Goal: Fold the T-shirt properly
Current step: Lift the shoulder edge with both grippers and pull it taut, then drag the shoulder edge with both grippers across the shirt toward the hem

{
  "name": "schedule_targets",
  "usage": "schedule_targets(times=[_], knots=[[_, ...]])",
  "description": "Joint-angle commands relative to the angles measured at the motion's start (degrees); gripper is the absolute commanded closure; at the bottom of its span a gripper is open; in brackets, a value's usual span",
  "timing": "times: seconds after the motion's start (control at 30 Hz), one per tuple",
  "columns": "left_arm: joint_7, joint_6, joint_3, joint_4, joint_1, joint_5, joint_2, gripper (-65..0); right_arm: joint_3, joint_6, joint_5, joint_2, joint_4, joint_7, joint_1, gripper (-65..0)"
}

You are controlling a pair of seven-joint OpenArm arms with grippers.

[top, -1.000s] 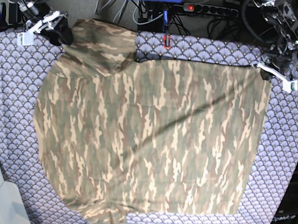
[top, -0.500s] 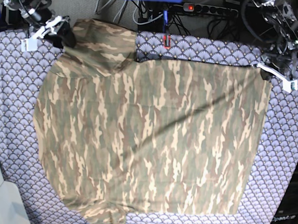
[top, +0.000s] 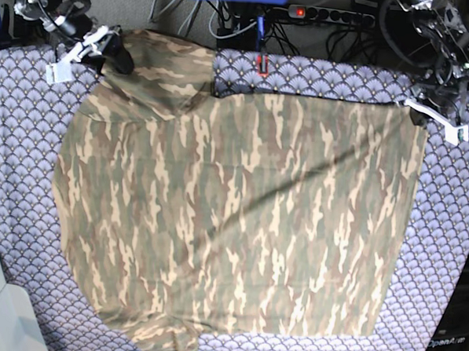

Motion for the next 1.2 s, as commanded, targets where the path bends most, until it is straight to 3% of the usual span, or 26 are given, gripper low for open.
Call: schedule_targets(times=[0.0, 0.13, 0.37, 0.8, 1.17], knots=[[2.71, 0.14, -0.05, 0.17, 0.42, 1.71, -0.18, 0.0, 0.36, 0.84, 1.03, 0.68, 0.94, 1.01, -0.35, -30.6], [2.71, 0.14, -0.05, 0.17, 0.42, 1.71, -0.18, 0.0, 0.36, 0.84, 1.12, 0.68, 0.68, 1.01, 0.97, -27.3], [2.71, 0.14, -0.05, 0.17, 0.25, 1.71, -0.18, 0.0, 0.36, 0.84, 1.12, 0.68, 0.68, 1.01, 1.23, -0.4], [2.80, 0.14, 0.92, 9.40, 2.80, 1.53, 1.58, 0.0, 0.09, 0.84, 1.20, 0.94, 1.20, 1.71, -0.35, 0.0], [2.80, 0.14, 2.67, 12.04, 4.38, 1.71, 1.31, 0.0, 5.28, 0.84, 1.12, 0.59, 5.69, 1.88, -4.39, 0.0]])
